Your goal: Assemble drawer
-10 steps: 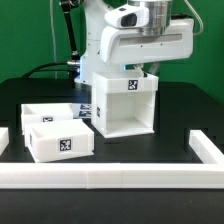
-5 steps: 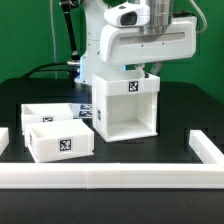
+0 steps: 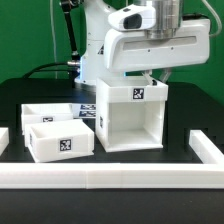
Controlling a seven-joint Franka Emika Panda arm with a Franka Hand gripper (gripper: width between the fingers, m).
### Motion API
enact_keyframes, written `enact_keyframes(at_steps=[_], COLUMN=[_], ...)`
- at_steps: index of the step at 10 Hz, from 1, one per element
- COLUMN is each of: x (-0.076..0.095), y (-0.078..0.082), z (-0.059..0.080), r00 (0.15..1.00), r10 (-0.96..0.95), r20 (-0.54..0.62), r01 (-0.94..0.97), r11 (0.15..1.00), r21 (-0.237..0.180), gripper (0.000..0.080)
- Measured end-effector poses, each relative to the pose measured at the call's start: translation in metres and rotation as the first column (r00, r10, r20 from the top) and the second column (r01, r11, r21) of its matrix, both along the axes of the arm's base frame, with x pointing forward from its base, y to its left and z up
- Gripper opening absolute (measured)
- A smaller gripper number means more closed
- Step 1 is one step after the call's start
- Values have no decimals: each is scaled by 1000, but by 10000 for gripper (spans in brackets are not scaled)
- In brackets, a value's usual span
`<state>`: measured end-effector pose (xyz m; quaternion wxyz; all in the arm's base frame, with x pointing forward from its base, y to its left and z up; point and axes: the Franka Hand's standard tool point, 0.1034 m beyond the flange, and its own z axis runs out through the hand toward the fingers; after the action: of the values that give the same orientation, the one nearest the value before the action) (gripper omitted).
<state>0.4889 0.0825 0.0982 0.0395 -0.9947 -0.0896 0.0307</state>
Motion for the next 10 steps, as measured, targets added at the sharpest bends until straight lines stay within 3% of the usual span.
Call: enact_keyframes(at_steps=[3, 5, 10], x=[39, 54, 55], y=[9, 9, 11], z=[0, 1, 2], r00=[998, 995, 961], r10=[-52, -53, -266], r20=[34, 89, 72], r01=[52, 52, 265], r11=[999, 998, 964], r21=[14, 22, 28], gripper=[38, 38, 38])
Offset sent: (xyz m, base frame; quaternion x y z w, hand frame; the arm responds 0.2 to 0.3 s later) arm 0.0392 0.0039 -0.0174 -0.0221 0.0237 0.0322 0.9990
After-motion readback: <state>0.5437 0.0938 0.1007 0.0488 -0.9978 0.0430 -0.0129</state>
